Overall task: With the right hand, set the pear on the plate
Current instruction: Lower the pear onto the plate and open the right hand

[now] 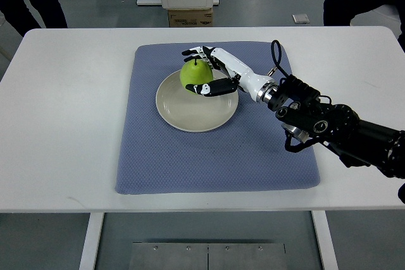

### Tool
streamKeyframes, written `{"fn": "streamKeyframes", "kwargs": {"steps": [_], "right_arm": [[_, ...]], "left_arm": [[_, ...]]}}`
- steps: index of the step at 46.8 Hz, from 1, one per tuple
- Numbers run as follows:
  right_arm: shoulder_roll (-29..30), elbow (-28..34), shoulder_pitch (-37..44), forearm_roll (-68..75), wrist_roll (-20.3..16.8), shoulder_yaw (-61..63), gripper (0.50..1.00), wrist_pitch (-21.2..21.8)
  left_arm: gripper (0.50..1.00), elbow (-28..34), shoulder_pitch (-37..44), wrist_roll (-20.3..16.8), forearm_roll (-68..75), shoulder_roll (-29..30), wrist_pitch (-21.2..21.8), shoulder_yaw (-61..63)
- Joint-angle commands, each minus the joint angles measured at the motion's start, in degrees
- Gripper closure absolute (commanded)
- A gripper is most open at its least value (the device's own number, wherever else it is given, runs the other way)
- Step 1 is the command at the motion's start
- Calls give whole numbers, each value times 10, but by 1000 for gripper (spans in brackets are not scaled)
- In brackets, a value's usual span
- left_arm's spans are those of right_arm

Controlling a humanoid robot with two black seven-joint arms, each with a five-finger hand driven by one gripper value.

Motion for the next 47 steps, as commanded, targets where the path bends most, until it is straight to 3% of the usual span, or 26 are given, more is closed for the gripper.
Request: {"fn": "streamKeyframes", "kwargs": {"steps": [1, 20, 21, 23, 24, 47], "right_arm": [[0, -11, -9, -1, 0, -3, 1000, 0], [0, -15, -20, -1, 0, -33, 1000, -2], [0, -15, -20, -1, 0, -32, 887, -2], [0, -15, -20, 0, 0, -31, 584, -3], [0, -14, -19, 1, 0, -30, 501, -7], [0, -13, -3, 3, 0, -24, 500, -21]], "left_arm": [[500, 0, 0, 0, 0, 0, 0, 0], [500, 0, 0, 0, 0, 0, 0, 0], [500, 0, 0, 0, -1, 0, 0, 0], [500, 0, 0, 0, 0, 0, 0, 0], [500, 0, 0, 0, 0, 0, 0, 0], [500, 0, 0, 0, 0, 0, 0, 0]]}}
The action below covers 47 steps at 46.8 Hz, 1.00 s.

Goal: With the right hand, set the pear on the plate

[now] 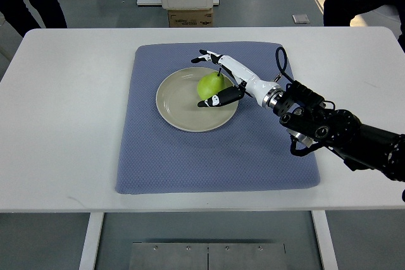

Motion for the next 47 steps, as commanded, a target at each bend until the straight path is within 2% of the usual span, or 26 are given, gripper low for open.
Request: {"fn": "streamKeyframes", "kwargs": {"steps": [1, 14, 27, 32, 35, 47], "right_arm": [[0, -4, 1, 5, 0, 6, 500, -3], [0, -5, -3, 24, 0, 136, 500, -14], [-63, -7, -14, 118, 0, 246, 500, -4], [-75, -12, -18, 163, -55, 271, 500, -1], [-76, -12, -25, 177, -73, 287, 500, -1], [-83, -12, -75, 185, -85, 405, 500, -2]], "left_arm": [[500, 0, 0, 0, 0, 0, 0, 0], [500, 0, 0, 0, 0, 0, 0, 0], [500, 0, 0, 0, 0, 0, 0, 0], [500, 0, 0, 0, 0, 0, 0, 0], [500, 0, 0, 0, 0, 0, 0, 0], [500, 0, 0, 0, 0, 0, 0, 0]]}}
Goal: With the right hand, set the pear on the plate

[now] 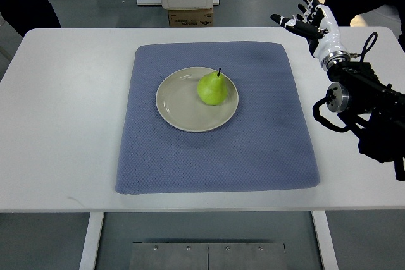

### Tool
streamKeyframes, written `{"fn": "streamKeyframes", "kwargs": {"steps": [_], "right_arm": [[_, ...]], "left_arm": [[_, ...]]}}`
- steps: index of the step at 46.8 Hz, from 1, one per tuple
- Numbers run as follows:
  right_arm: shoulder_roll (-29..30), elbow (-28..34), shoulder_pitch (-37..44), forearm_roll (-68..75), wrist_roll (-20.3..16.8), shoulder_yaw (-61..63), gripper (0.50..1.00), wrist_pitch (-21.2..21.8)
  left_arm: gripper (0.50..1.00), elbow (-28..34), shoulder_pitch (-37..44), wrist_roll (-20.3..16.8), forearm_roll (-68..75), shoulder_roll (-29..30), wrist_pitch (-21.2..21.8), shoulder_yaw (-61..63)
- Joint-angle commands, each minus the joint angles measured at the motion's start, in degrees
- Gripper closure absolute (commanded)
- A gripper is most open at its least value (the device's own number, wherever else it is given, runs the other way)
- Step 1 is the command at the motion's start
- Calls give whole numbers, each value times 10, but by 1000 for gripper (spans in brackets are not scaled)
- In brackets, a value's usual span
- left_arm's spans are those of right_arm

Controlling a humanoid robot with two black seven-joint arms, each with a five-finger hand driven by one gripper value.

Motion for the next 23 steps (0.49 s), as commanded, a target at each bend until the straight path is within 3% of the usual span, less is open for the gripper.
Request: {"fn": "streamKeyframes", "kwargs": {"steps": [1, 17, 23], "right_arm": [[1, 0, -18, 1, -9, 41, 500, 0], [4, -3, -56, 21, -147, 145, 500, 9], [3, -4, -71, 50, -167, 169, 500, 9]], "left_arm": [[500, 0, 0, 0, 0, 0, 0, 0], [500, 0, 0, 0, 0, 0, 0, 0], [500, 0, 0, 0, 0, 0, 0, 0]]}}
